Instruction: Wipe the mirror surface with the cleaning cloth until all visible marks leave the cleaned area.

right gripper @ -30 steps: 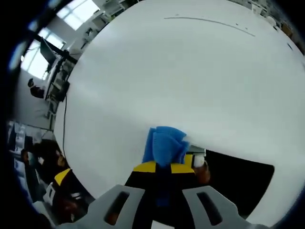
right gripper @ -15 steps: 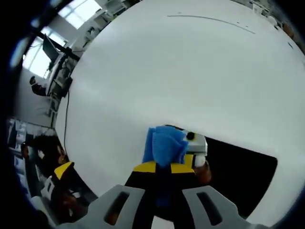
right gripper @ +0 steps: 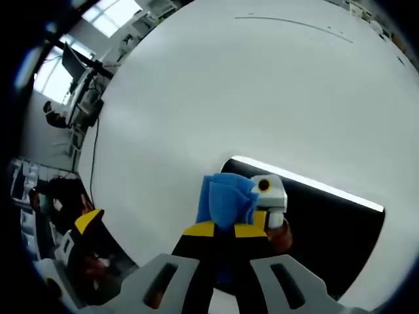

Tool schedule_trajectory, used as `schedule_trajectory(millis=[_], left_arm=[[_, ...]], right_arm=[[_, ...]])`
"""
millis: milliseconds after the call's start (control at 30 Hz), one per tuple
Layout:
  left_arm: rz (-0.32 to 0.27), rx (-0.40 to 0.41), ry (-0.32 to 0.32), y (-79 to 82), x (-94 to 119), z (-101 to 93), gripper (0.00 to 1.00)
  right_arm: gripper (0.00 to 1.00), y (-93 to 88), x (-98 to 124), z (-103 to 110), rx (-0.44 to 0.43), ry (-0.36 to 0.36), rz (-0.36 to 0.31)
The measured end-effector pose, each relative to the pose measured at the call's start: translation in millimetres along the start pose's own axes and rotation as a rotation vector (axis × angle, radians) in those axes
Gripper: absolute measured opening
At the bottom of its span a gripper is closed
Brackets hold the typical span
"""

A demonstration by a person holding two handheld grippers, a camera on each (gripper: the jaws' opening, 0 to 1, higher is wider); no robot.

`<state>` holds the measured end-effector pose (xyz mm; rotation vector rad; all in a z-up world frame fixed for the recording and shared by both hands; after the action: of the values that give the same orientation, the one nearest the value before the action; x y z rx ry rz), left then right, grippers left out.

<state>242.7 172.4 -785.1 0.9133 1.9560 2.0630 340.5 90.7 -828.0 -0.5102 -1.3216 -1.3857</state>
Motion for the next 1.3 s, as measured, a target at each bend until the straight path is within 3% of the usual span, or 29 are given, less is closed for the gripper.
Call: schedule_trajectory(millis=[667, 1300], left_arm=[[0.004, 0.006, 0.005, -1.3, 0, 1.2, 1.0], [0.008, 0.026, -0.007, -2.7, 0, -1.2, 1.0]], right_arm=[[0.02, -7.8, 5, 4, 0.007, 0.014, 0.01], [0.02, -10.1, 6, -21, 0.007, 0.011, 0.014]])
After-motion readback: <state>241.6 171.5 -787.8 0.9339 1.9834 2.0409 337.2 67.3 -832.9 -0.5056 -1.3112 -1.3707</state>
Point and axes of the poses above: the point that each gripper's makers call its tool centre point, and the gripper's own axes: x roughly backward along the fingers, z roughly to its left, y roughly out of its top, the point moved 3 cm from there along x, roughly backward along the fingers, and after that the axes turned 15 degrees about -z, right-handed, at the moved point
